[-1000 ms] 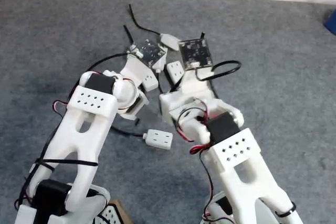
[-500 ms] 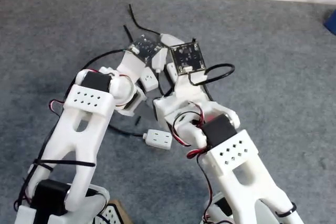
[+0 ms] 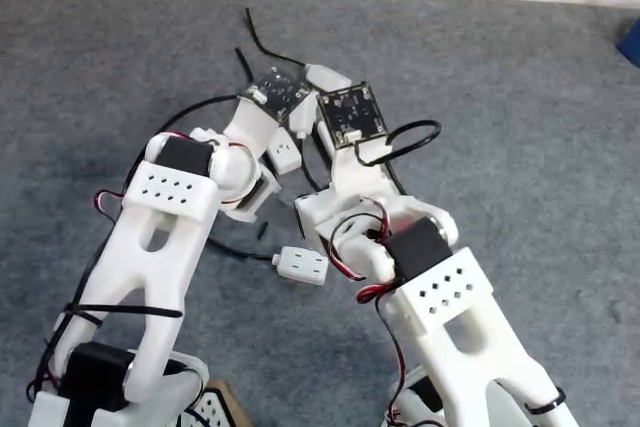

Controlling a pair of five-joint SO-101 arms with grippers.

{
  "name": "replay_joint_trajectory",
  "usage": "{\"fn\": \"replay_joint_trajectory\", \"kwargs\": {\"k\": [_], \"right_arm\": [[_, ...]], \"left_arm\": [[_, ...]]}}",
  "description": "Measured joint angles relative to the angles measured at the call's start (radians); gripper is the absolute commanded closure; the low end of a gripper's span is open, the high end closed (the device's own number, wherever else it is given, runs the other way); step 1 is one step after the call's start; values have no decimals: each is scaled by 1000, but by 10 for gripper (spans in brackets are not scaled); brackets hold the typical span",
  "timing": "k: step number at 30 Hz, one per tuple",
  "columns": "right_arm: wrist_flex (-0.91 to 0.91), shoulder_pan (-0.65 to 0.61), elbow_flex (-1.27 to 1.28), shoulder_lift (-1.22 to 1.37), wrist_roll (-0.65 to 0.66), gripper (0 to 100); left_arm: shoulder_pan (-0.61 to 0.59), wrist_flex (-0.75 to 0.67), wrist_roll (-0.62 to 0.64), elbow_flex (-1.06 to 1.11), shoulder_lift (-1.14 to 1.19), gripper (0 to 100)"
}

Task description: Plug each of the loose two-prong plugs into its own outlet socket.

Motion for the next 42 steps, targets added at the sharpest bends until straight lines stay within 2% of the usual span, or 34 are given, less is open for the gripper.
{"fn": "replay_joint_trajectory", "kwargs": {"k": [6,13,18,22,25,30,42], "right_arm": [[9,75,3,121,-3,993],[9,97,3,256,-106,991],[11,6,2,256,-187,990],[12,-66,-11,247,-315,992],[12,-72,-15,241,-373,993],[3,-48,-15,239,-385,993],[-196,-25,163,235,-391,993]], "left_arm": [[-38,26,-77,46,0,550],[-201,14,-83,49,0,550],[-330,-34,-83,49,0,550],[-394,-80,-83,64,0,550],[-417,-112,-83,80,0,550],[-427,-124,-126,95,-2,550],[-428,-126,-132,95,-2,550]]}}
